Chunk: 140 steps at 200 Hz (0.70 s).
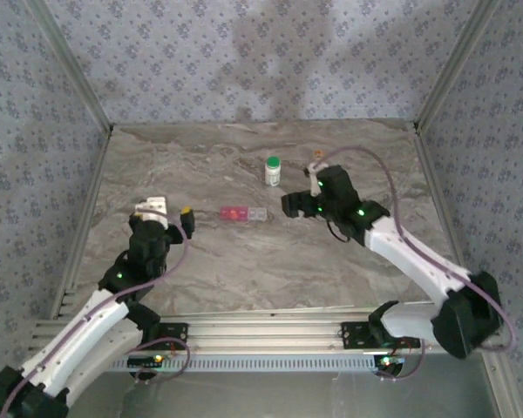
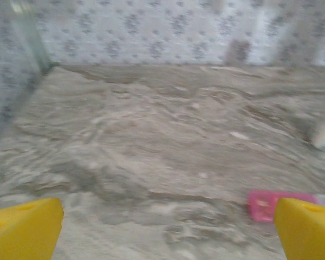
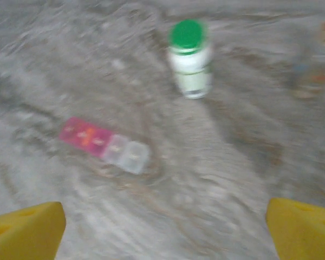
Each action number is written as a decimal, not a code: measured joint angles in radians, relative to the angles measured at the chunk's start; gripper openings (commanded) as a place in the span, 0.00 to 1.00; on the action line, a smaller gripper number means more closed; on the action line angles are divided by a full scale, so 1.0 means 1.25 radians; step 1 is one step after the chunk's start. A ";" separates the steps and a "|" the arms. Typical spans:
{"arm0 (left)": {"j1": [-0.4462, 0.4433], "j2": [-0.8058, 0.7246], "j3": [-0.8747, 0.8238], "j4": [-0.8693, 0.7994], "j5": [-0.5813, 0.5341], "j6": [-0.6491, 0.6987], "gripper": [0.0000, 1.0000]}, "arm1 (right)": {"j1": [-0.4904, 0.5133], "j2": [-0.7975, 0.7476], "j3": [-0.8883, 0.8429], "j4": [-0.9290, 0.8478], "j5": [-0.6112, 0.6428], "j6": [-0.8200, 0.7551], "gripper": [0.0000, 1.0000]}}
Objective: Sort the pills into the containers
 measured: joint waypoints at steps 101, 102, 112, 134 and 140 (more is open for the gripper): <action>0.347 0.074 -0.267 0.330 0.031 0.016 0.99 | -0.321 -0.039 -0.433 0.353 0.247 -0.159 1.00; 0.351 0.078 -0.267 0.333 0.032 0.014 0.99 | -0.327 -0.032 -0.432 0.354 0.246 -0.158 1.00; 0.410 0.143 -0.258 0.348 0.055 -0.015 0.99 | -0.355 0.017 -0.424 0.378 0.245 -0.154 1.00; 0.480 0.315 -0.196 0.365 0.108 -0.058 0.99 | -0.387 0.106 -0.387 0.436 0.222 -0.152 1.00; 0.487 0.359 -0.175 0.376 0.124 -0.062 0.99 | -0.393 0.130 -0.371 0.450 0.219 -0.152 1.00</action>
